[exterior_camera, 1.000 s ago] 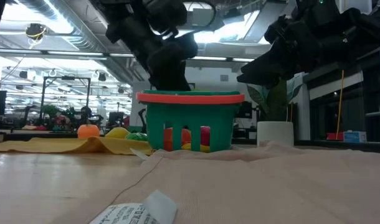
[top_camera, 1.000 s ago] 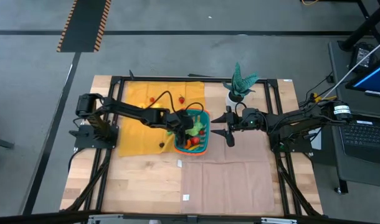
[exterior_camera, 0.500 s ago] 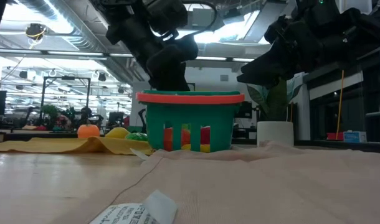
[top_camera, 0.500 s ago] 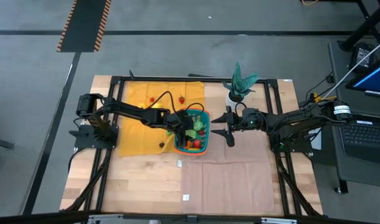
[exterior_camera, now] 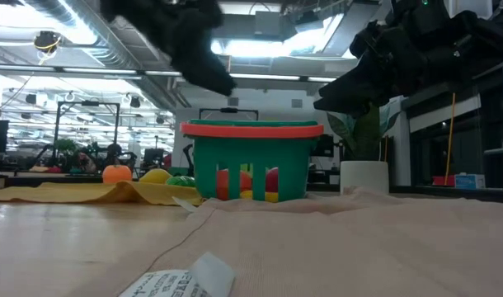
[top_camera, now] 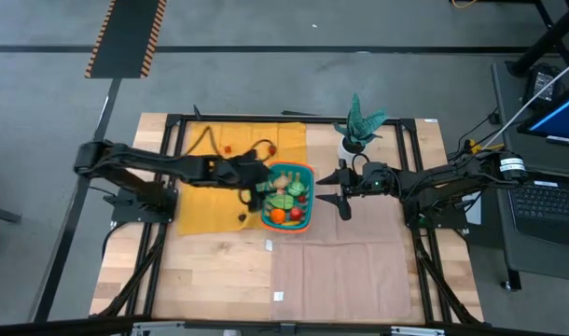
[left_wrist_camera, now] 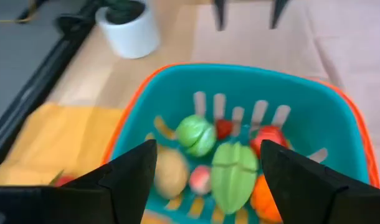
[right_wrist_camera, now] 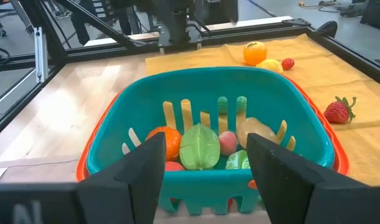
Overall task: Pick and placing Produce into tupperware
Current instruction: Put the lemon into the basket
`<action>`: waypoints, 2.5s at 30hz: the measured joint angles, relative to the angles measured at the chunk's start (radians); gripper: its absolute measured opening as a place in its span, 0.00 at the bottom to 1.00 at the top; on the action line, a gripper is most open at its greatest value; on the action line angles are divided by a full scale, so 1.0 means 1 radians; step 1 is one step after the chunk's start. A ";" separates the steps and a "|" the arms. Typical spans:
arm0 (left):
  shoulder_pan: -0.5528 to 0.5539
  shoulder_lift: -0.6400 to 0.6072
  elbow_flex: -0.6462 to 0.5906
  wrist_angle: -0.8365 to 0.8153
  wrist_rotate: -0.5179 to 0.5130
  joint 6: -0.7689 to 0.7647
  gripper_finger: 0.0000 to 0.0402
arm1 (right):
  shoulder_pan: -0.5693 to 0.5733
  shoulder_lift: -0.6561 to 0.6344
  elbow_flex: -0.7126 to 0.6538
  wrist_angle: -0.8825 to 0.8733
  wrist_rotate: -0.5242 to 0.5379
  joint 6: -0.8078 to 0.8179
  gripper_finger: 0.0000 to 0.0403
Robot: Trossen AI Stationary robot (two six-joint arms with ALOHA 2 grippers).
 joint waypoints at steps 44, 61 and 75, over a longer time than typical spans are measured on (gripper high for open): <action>0.361 -0.224 -0.237 -0.204 0.079 -0.126 0.69 | 0.000 0.000 0.000 0.020 0.000 -0.025 0.56; 0.479 -0.001 -0.085 -0.364 0.145 0.014 0.68 | 0.000 0.000 0.000 0.057 0.000 -0.048 0.56; 0.509 0.191 0.031 -0.495 0.175 0.051 0.67 | -0.001 0.000 0.000 0.057 0.000 -0.045 0.56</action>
